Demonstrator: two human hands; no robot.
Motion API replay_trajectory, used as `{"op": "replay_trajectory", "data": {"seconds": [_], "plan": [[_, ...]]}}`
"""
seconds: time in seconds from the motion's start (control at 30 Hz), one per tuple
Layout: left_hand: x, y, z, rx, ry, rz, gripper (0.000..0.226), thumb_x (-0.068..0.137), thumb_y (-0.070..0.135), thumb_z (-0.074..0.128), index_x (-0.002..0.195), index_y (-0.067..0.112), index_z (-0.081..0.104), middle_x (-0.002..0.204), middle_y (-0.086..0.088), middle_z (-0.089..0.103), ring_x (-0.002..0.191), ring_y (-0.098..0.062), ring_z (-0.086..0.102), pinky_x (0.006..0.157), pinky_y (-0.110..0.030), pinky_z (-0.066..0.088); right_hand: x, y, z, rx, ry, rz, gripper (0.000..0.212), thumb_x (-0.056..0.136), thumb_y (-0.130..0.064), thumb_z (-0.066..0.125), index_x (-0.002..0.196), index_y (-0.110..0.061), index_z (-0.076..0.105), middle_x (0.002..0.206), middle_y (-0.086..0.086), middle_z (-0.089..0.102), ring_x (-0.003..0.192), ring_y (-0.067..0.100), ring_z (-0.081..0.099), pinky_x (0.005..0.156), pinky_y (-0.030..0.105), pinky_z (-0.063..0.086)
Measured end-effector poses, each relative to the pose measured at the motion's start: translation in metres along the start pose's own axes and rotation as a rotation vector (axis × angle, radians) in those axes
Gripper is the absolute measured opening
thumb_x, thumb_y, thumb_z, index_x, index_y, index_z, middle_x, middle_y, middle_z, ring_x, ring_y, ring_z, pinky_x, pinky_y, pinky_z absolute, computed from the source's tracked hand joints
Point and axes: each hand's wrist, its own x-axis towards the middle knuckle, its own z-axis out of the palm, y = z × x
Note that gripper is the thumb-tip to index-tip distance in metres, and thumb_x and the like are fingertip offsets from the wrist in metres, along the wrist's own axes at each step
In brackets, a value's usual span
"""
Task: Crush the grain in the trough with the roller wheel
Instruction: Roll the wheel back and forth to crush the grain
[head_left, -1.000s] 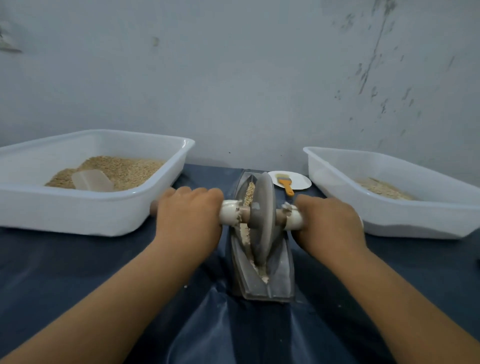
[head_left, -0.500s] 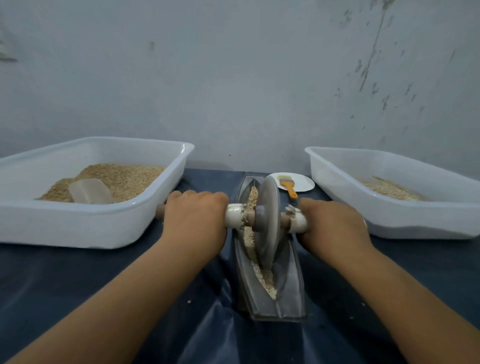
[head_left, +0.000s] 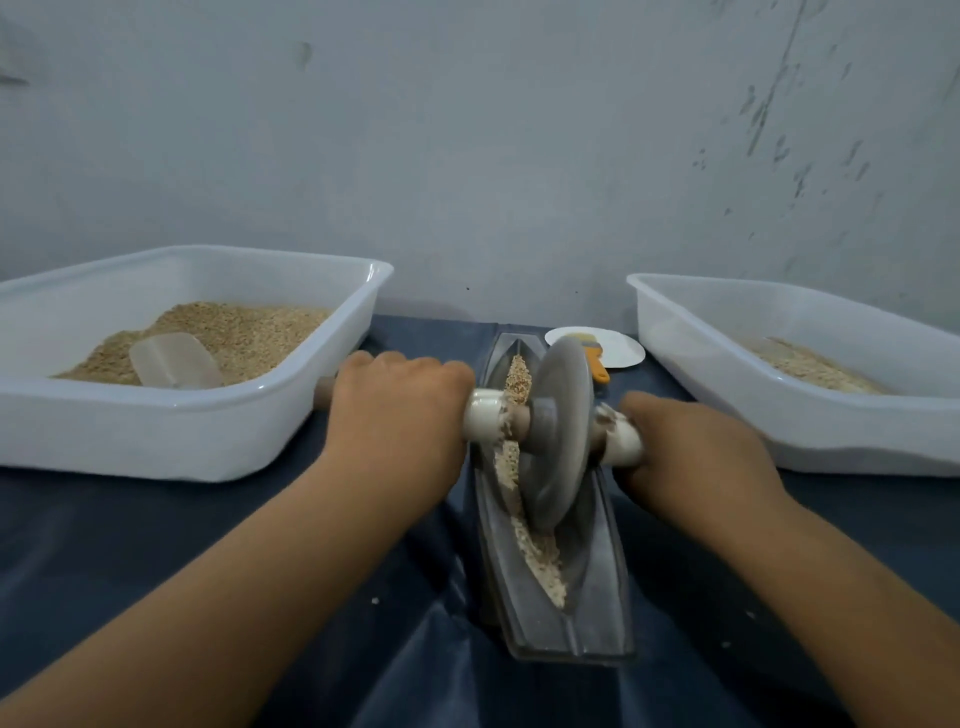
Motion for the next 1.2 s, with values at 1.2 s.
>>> {"op": "replay_trajectory", "data": {"seconds": [1.2], "plan": [[-0.031, -0.012, 0.009, -0.063, 0.132, 0.021, 0.03, 0.071, 0.025, 0.064, 0.069, 0.026, 0.034, 0.057, 0.01, 0.027, 0.056, -0.017, 0.028, 0.053, -0.027, 0.014, -0.028, -0.01, -0.006, -0.121, 0.324, -0.073, 0.048, 0.066, -0.005, 0.07, 0.076, -0.025, 0.027, 0.066, -0.006, 0.031, 0.063, 0.021, 0.027, 0.062, 0.033, 0.022]]}}
